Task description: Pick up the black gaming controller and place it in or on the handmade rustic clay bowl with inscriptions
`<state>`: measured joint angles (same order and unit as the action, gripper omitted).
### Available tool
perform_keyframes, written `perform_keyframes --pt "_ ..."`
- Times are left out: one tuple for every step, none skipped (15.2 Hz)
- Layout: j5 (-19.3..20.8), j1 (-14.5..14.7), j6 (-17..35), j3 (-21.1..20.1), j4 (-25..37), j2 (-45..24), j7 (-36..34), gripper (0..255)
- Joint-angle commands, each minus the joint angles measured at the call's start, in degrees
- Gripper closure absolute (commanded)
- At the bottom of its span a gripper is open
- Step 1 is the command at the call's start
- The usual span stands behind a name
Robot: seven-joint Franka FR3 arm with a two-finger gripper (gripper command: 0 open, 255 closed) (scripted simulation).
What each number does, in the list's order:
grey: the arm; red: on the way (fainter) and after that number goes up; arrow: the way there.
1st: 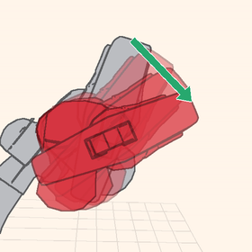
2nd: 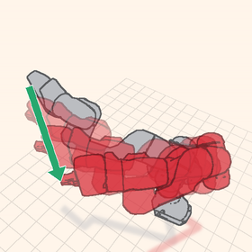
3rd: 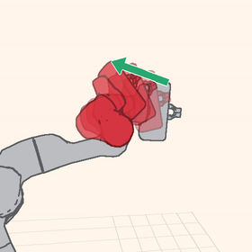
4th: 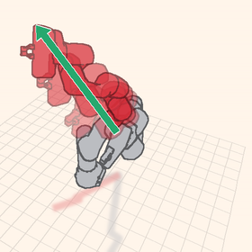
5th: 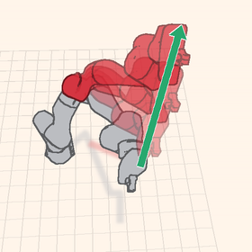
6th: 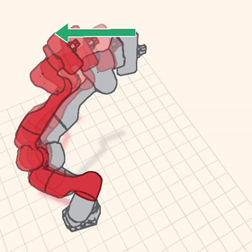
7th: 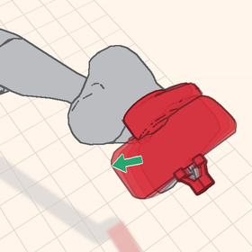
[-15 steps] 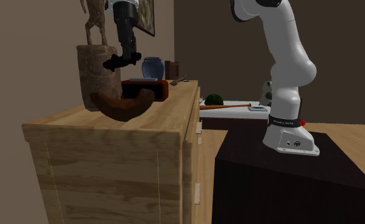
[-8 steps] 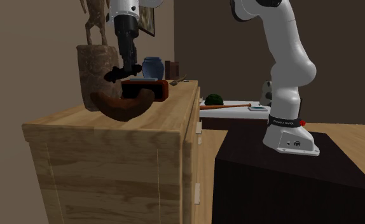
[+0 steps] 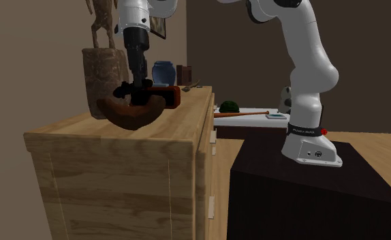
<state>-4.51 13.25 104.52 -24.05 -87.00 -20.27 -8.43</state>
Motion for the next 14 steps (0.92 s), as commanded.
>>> perform_keyframes --pt "0.0 0.0 0.1 0.0 0.0 0.0 0.0 255" --pt "0.0 0.0 0.1 0.0 0.0 0.0 0.0 255" --pt "0.0 0.0 0.1 0.0 0.0 0.0 0.0 255" --pt "0.0 0.0 0.1 0.0 0.0 0.0 0.0 255" --pt "0.0 0.0 0.1 0.0 0.0 0.0 0.0 0" --pt "0.0 0.0 0.1 0.0 0.0 0.0 0.0 0" --pt "0.0 0.0 0.1 0.0 0.0 0.0 0.0 0" --pt "0.0 0.0 0.1 0.0 0.0 0.0 0.0 0" --pt "0.0 0.0 0.1 0.0 0.0 0.0 0.0 0" --pt "0.0 0.0 0.1 0.0 0.0 0.0 0.0 0" --pt "0.0 -0.1 -1.8 0.0 1.8 0.1 0.0 0" --pt "0.0 -0.2 -3.7 0.1 3.7 0.0 -0.1 0" --pt "0.1 -0.2 -5.7 0.1 5.8 -0.1 -0.1 0" --pt "0.2 -0.2 -7.3 0.1 7.5 -0.3 -0.2 0"
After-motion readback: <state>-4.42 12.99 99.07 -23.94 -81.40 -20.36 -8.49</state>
